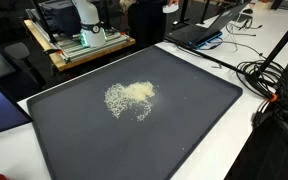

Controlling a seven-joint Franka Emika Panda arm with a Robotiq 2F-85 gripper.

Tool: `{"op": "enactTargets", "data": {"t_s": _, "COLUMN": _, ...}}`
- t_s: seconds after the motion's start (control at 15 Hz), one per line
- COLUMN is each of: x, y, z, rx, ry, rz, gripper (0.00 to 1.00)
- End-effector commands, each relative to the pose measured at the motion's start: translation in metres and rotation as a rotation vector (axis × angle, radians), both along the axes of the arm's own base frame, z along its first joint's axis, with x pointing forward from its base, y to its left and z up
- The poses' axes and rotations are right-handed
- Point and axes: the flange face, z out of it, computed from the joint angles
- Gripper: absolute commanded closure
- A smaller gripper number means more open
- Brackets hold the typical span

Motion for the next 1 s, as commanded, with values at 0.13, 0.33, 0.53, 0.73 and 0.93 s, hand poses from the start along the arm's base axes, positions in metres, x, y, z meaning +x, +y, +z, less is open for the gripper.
{"op": "enactTargets", "data": {"t_s": 0.13, "x": 0.000, "y": 0.000, "z": 0.000, "rx": 0.000, "ry": 0.001, "rz": 0.000, "gripper": 0.00}}
{"op": "enactTargets", "data": {"t_s": 0.33, "x": 0.000, "y": 0.000, "z": 0.000, "rx": 0.000, "ry": 0.001, "rz": 0.000, "gripper": 0.00}}
{"op": "enactTargets", "data": {"t_s": 0.53, "x": 0.000, "y": 0.005, "z": 0.003, "rx": 0.018, "ry": -0.011, "rz": 0.014, "gripper": 0.00}}
{"op": "enactTargets", "data": {"t_s": 0.73, "x": -0.005, "y": 0.032, "z": 0.015, "rx": 0.094, "ry": -0.073, "rz": 0.082, "gripper": 0.00}}
{"op": "enactTargets", "data": {"t_s": 0.93, "x": -0.010, "y": 0.065, "z": 0.027, "rx": 0.167, "ry": -0.120, "rz": 0.169, "gripper": 0.00}}
